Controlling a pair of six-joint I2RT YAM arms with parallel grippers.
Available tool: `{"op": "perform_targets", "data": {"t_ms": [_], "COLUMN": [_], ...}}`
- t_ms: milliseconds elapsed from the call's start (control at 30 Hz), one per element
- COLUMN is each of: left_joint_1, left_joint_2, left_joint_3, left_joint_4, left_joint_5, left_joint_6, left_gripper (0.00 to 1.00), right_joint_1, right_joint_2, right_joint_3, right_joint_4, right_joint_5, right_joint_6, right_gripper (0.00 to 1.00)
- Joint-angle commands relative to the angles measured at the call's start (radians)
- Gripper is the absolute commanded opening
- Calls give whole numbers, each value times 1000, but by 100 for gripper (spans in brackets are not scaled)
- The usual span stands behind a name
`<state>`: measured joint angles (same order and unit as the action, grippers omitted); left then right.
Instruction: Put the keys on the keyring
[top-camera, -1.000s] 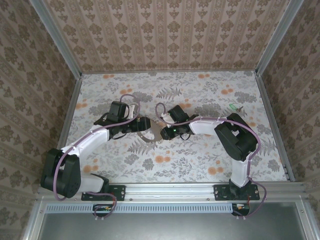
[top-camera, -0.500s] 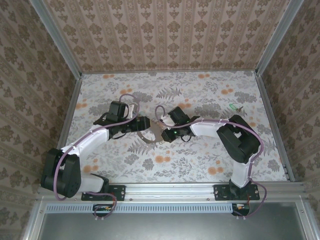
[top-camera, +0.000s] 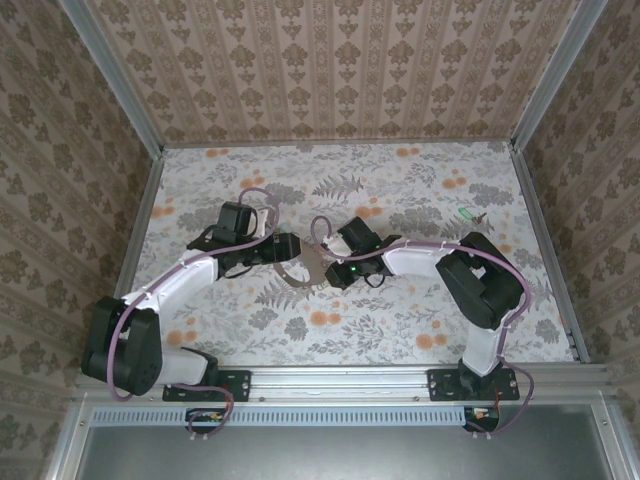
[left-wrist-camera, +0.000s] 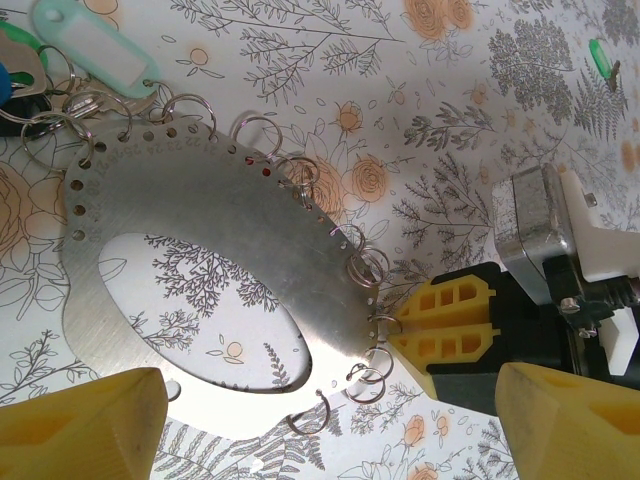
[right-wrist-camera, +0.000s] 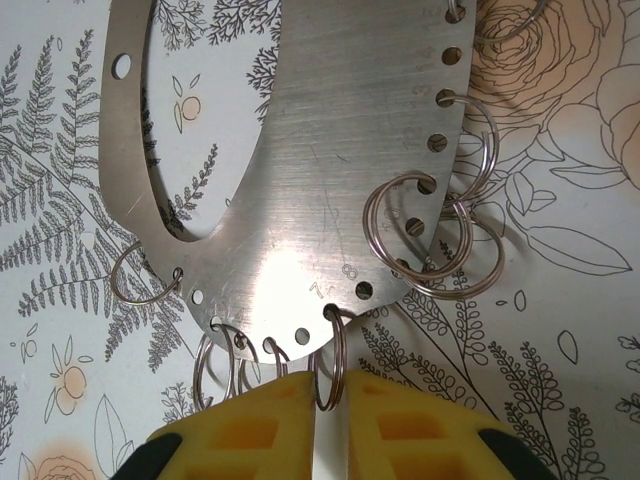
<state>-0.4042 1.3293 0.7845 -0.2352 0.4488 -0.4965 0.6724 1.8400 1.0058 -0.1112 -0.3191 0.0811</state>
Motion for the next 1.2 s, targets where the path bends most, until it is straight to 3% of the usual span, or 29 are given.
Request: {"op": "perform_targets", "data": {"t_ms": [0,100,367,667,900,1167], "left_joint_1": [5,5,7,9,10,13], "left_joint_2": [-10,-15,-15,-28,-45,-53], "left_joint_3": [0,2,10,14,16,11], "left_joint_4": [-18,-22,-30,-47,-57,-58], "left_joint_5": [16,13,15,8,2,1], "left_joint_6": [-1,1,2,10,19,19], "left_gripper": [86,86,86,86,86,86], "right_joint_1": [7,7,7,8,7,7], "right_joint_2": [-26,-38,-12,0,-6,7], "right_joint_3": [-6,-15,1,12,4,7], "right_joint_4": [10,30,41,31,40,39], "right_joint_5": [-12,-24,-32,-31,-29,-34], "right_joint_6": [-12,-10,-9,-13,-12,-17], "right_gripper": [19,26,25,9,21,18]}}
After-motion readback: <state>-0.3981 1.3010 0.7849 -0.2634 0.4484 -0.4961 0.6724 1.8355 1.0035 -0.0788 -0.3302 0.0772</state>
